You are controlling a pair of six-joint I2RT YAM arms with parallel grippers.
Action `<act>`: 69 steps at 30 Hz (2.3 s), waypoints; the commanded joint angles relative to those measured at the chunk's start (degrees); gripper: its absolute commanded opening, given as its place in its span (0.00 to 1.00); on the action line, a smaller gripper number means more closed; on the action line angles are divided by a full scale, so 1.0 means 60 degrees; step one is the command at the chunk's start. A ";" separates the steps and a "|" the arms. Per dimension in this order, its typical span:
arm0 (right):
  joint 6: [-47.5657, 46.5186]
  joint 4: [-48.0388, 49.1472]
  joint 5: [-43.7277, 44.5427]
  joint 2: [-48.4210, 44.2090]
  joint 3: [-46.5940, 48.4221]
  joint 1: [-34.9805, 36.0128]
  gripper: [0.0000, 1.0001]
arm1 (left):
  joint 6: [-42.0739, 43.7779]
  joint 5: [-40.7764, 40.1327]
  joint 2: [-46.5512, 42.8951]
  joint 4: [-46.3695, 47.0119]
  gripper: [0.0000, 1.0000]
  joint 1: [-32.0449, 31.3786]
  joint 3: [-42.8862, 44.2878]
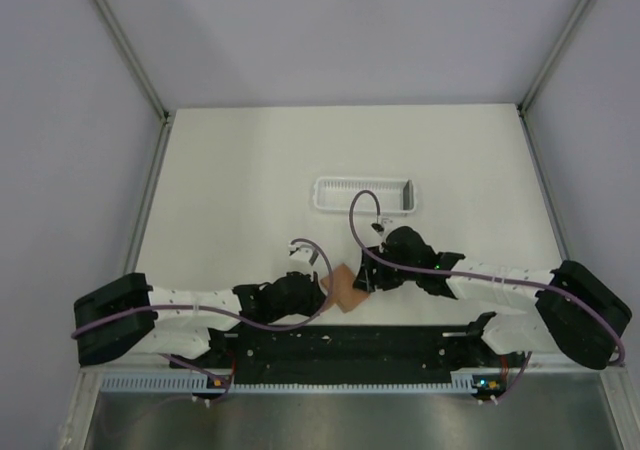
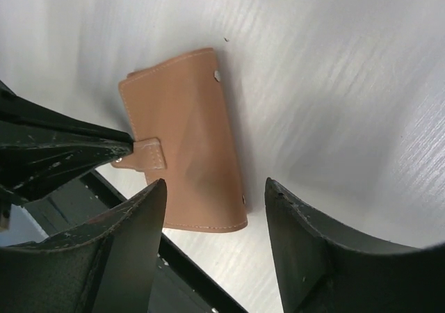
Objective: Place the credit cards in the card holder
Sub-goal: Turn over the card holder at the center of the board.
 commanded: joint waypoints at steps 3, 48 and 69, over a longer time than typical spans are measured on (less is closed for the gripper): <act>-0.0080 0.1231 -0.1001 0.0846 -0.0399 -0.0212 0.59 | -0.0089 0.0058 0.0303 0.0059 0.00 -0.0061 -0.0167; 0.1985 -1.0252 0.8167 0.1460 0.4786 0.2495 0.00 | -0.0483 -0.2167 -0.2581 -0.4187 0.00 -0.0061 0.0947; 0.1458 -0.3117 0.5368 -0.1563 0.1991 0.3540 0.52 | -0.0632 -0.2696 -0.2993 -0.4395 0.00 -0.0047 0.0843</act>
